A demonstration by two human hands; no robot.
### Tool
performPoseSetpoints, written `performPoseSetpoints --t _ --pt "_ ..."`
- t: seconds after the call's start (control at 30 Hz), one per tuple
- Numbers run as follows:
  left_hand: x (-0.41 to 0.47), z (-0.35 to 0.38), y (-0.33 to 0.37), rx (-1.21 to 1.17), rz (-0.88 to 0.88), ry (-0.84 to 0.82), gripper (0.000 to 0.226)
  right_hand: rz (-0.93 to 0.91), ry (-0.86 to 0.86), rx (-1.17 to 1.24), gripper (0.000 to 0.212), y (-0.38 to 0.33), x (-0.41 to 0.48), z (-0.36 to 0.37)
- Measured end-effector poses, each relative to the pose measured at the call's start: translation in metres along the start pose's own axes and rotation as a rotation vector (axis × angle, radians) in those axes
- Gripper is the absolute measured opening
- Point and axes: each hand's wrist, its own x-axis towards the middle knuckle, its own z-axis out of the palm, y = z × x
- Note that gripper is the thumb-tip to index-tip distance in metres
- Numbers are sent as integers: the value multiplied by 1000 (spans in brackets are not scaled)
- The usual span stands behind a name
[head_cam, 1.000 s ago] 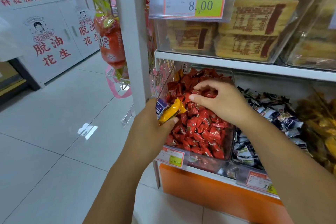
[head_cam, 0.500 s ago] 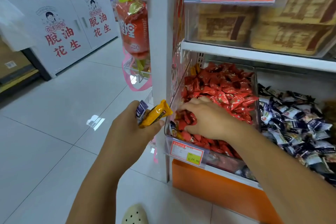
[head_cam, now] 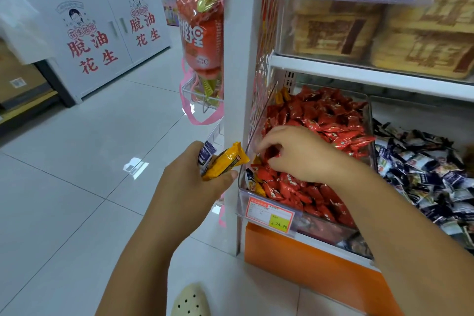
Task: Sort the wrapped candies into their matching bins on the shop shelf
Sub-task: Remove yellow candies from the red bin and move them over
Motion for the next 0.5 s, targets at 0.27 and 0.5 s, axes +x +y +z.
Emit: performPoseSetpoints --t 0.27,0.5 --pt "-1 1 1 10 5 11 24 133 -285 -185 78 2 2 31" --pt "-4 5 2 16 -5 3 24 184 -66 -360 73 -6 0 49"
